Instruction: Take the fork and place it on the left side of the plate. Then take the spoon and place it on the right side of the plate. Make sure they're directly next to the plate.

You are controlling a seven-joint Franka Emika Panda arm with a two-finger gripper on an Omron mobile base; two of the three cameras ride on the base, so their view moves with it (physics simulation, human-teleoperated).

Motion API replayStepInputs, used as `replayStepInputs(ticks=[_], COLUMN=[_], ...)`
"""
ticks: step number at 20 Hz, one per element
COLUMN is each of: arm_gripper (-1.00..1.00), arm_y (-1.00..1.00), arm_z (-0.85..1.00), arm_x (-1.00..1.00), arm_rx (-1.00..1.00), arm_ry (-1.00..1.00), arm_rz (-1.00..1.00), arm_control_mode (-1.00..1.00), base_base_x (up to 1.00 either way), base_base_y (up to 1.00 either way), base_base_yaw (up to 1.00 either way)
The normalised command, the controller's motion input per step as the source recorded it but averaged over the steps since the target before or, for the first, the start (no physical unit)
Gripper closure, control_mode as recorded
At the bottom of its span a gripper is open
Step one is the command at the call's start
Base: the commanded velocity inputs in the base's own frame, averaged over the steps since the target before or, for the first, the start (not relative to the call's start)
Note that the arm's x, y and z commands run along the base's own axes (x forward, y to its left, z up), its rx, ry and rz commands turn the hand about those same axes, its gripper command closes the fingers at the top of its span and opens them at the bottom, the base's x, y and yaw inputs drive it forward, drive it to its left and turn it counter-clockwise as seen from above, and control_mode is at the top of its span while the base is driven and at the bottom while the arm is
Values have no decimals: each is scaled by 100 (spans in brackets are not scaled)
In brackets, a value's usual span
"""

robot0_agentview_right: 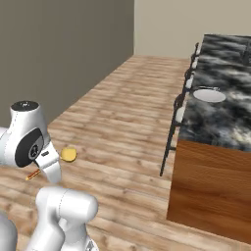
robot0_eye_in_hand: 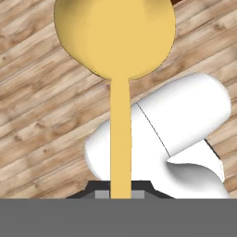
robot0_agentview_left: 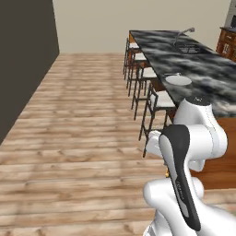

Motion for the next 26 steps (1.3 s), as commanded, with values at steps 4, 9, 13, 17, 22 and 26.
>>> replayStepInputs(ticks=[4, 9, 13, 17, 22, 26], arm_gripper=[100, 100, 100, 100, 100, 100], arm_y=[0, 0, 0, 0, 0, 0], arm_z=[0, 0, 0, 0, 0, 0], arm_x=[0, 0, 0, 0, 0, 0], arm_rx=[0, 0, 0, 0, 0, 0], arm_ry=[0, 0, 0, 0, 0, 0], arm_rz=[0, 0, 0, 0, 0, 0], arm_control_mode=[100, 100, 100, 100, 100, 100], base_base_x=[58, 87, 100, 100, 73, 48], base_base_y=[41, 57, 65, 69, 59, 71], base_base_yaw=[-61, -53, -47, -44, -53, -51])
